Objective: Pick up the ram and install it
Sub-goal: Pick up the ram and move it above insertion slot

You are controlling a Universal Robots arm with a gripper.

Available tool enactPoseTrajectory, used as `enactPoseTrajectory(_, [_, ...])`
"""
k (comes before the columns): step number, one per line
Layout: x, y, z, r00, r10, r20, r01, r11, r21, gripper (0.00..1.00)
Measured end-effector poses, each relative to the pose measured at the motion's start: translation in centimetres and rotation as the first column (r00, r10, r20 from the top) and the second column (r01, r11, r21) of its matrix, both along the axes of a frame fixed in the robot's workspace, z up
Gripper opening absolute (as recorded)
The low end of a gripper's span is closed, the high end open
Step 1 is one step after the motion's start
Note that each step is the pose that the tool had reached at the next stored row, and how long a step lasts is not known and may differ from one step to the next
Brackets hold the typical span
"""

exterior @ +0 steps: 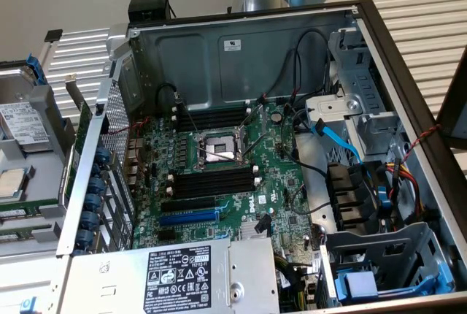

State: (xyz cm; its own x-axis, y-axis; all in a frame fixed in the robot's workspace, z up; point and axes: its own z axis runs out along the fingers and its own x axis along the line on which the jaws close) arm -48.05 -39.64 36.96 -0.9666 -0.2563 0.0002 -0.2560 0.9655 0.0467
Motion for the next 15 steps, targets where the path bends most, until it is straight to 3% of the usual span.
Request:
enactPoseTrajectory(4, [-0.01,0.00,-0.08,0.9974,0.072,0.0000,-0.072,0.9974,0.0000,0.11])
enactPoseTrajectory(8, [0.00,0.00,-0.11,0.9894,0.145,0.0000,-0.145,0.9894,0.0000,0.11])
enactPoseTrajectory(11, [0.00,0.00,-0.12,0.9803,0.197,0.0002,-0.197,0.9803,0.0003,0.11])
enactPoseTrajectory(15, [0.00,0.00,-0.12,0.9633,0.269,0.0001,-0.269,0.9633,0.0003,0.11])
